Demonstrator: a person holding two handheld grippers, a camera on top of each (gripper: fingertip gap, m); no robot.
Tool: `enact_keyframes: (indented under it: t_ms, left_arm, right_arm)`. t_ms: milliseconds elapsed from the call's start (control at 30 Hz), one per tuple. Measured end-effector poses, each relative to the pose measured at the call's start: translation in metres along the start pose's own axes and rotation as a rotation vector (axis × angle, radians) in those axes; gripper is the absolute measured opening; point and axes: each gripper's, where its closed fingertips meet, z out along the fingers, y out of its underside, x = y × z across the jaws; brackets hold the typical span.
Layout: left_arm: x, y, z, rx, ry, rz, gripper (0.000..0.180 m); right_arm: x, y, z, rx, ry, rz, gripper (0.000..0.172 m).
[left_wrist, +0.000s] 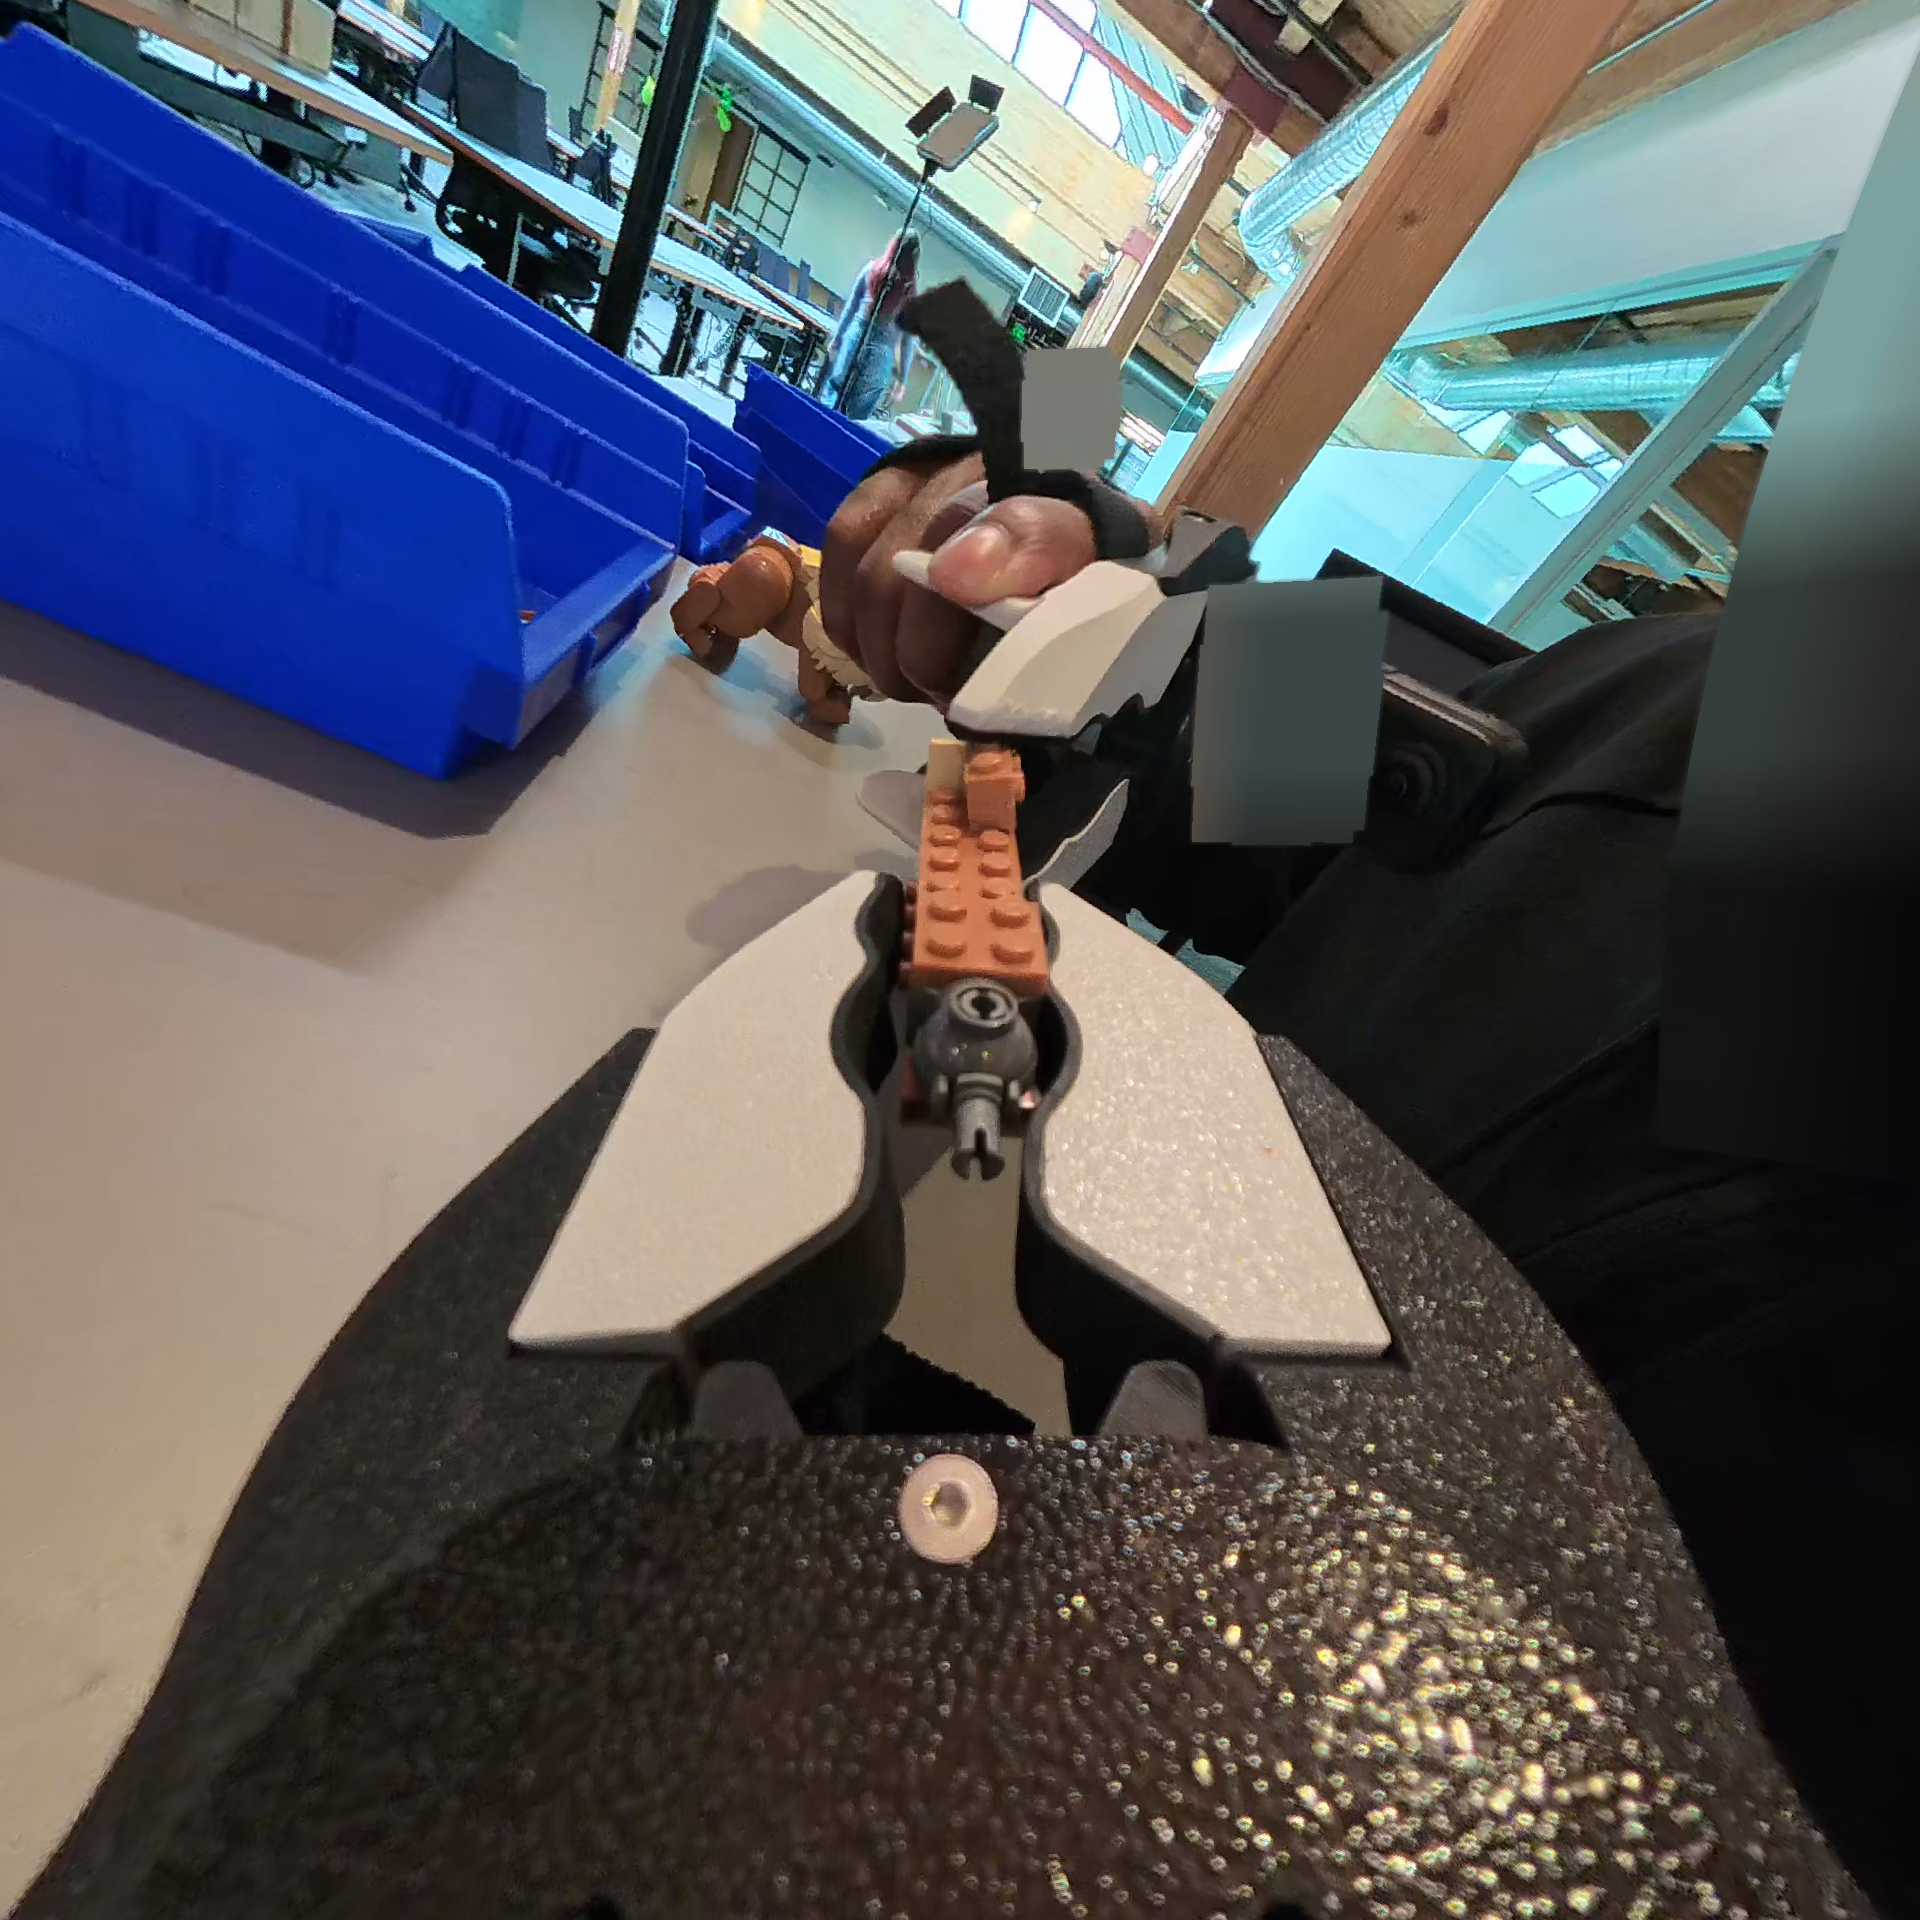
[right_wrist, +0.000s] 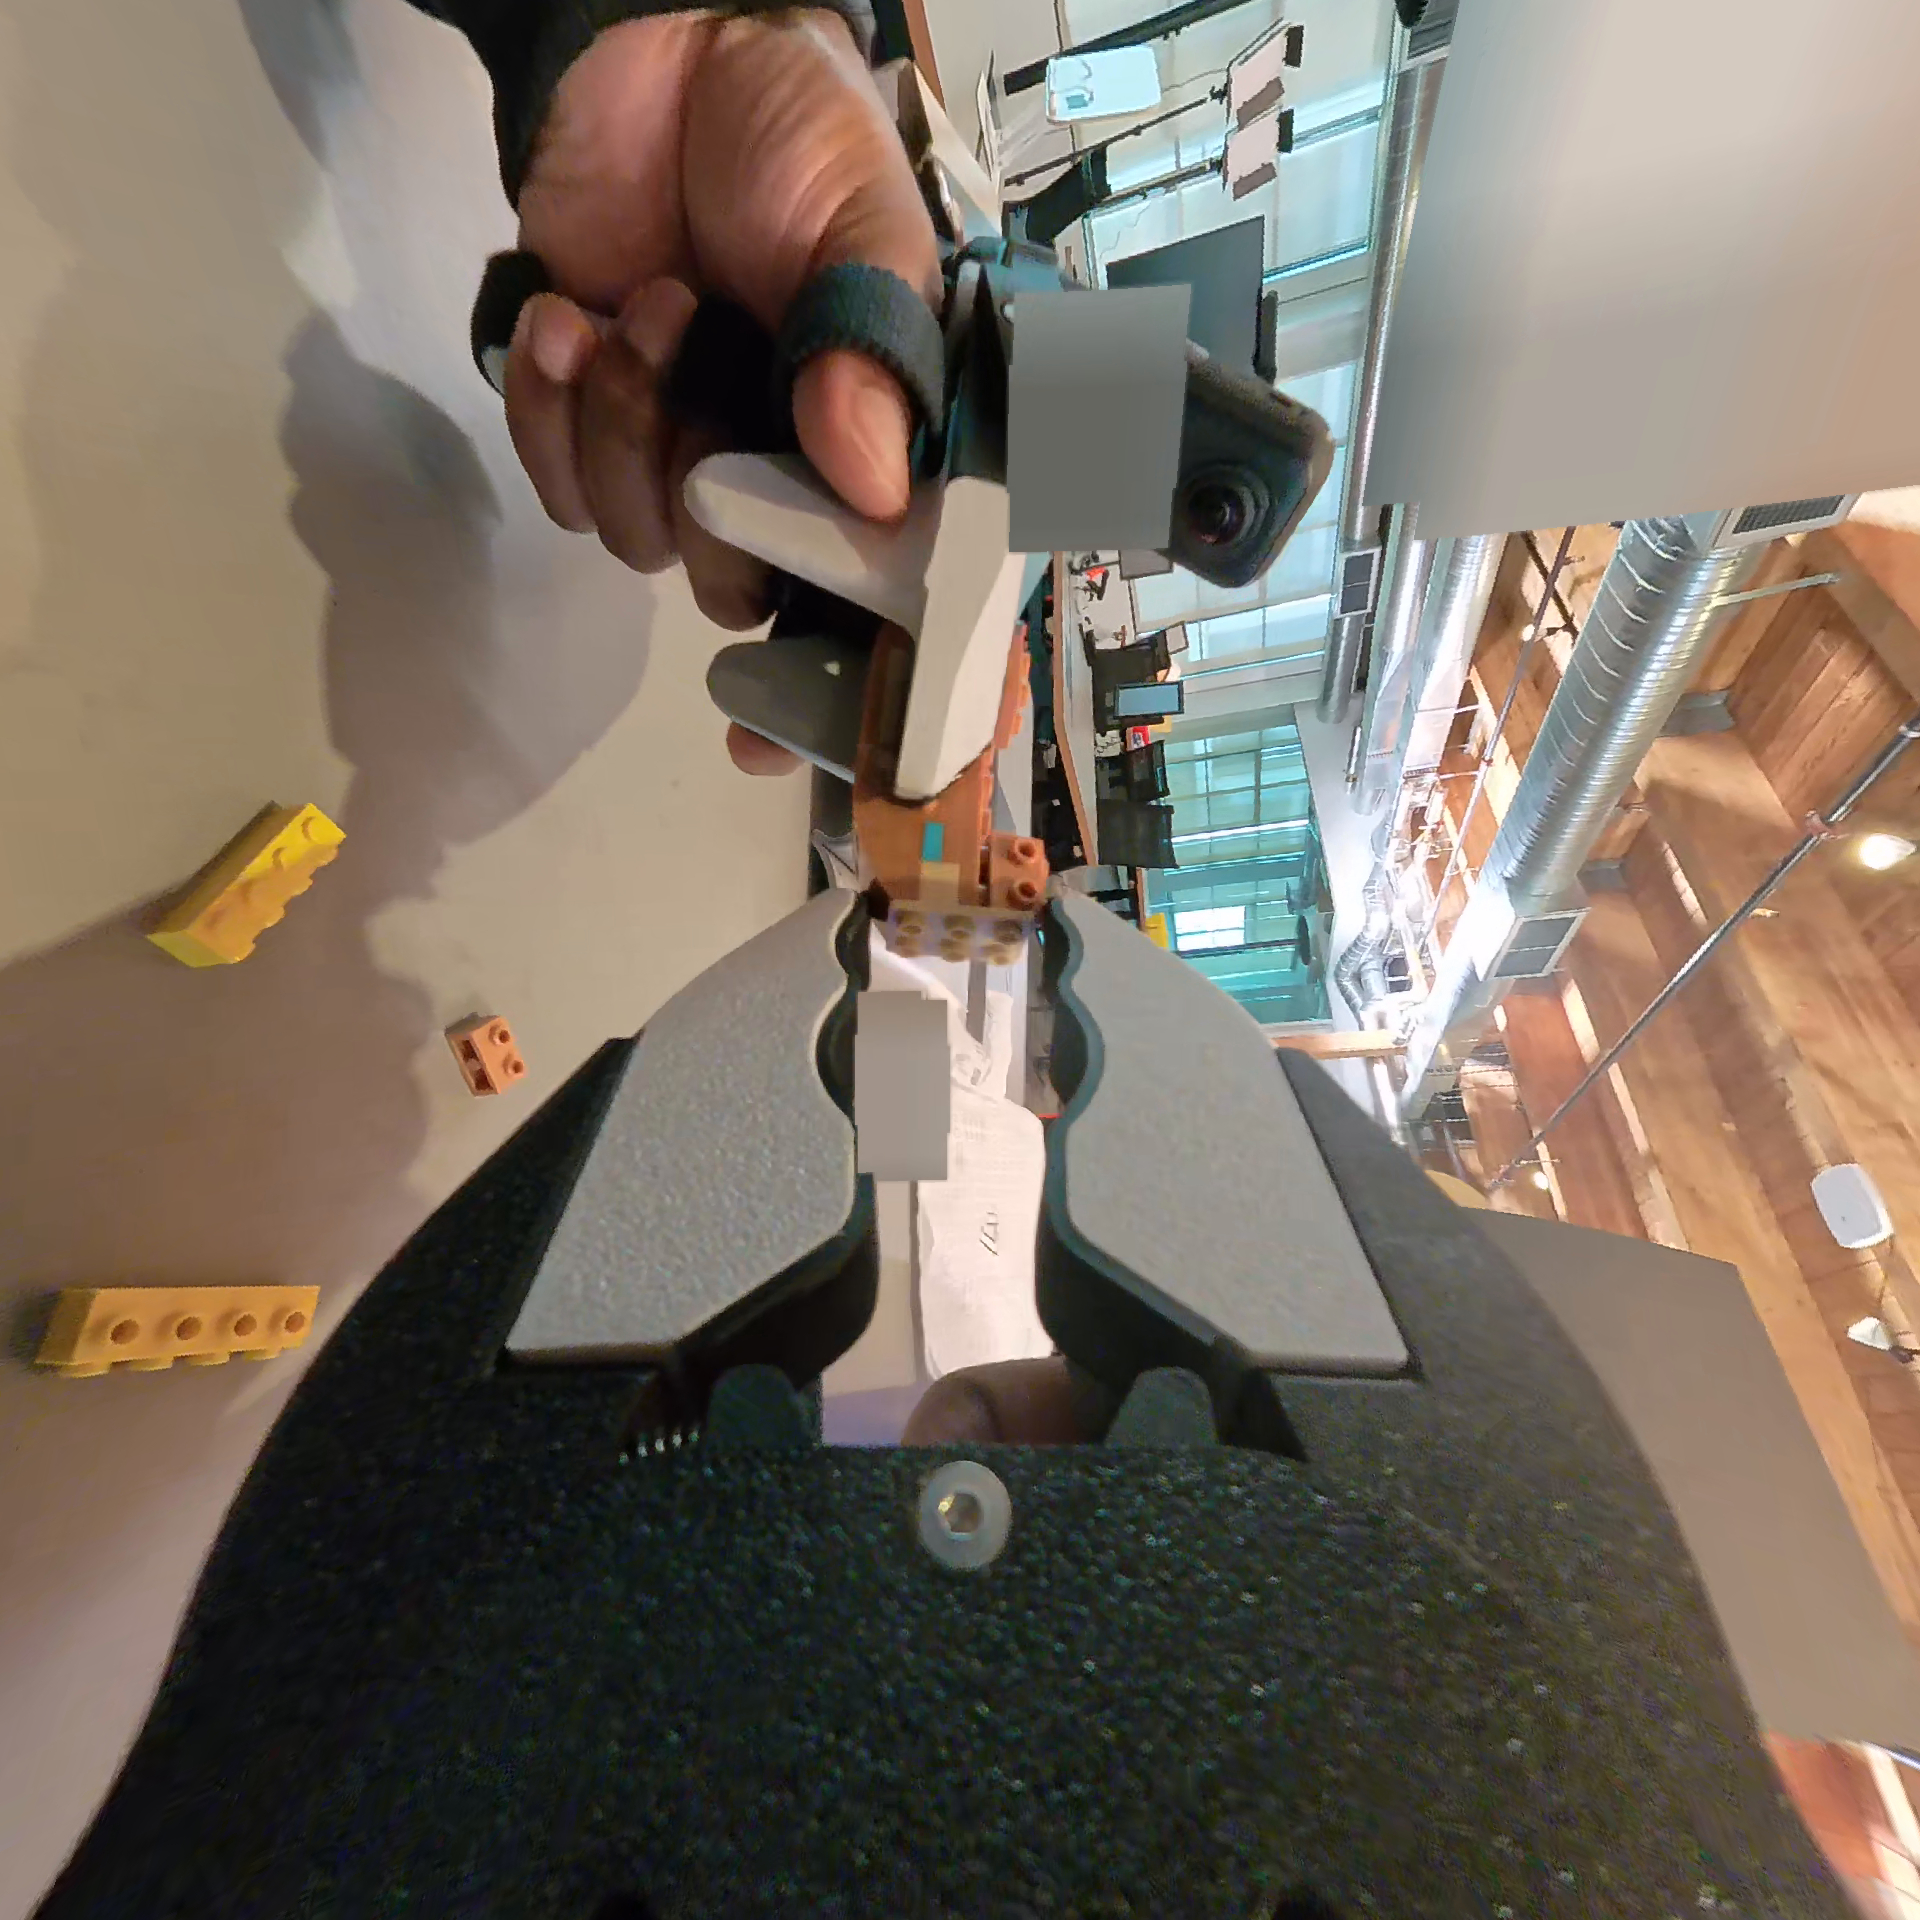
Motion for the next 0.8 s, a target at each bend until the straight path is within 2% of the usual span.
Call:
enact_keyframes:
  t_ms: [267, 667, 800]
  left_arm:
    - [-0.001, -0.003, 0.000, 0.015, -0.020, -0.024, 0.020]
    - [-0.008, 0.002, 0.001, 0.005, -0.088, -0.122, 0.021]
    - [-0.011, 0.002, 0.002, 0.026, -0.099, -0.118, 0.021]
  right_arm:
    - [0.002, 0.003, 0.000, -0.024, 0.026, -0.036, 0.031]
    - [-0.005, 0.010, 0.002, -0.071, -0.018, -0.064, 0.029]
    - [-0.006, 0.013, 0.003, -0.082, -0.034, -0.025, 0.030]
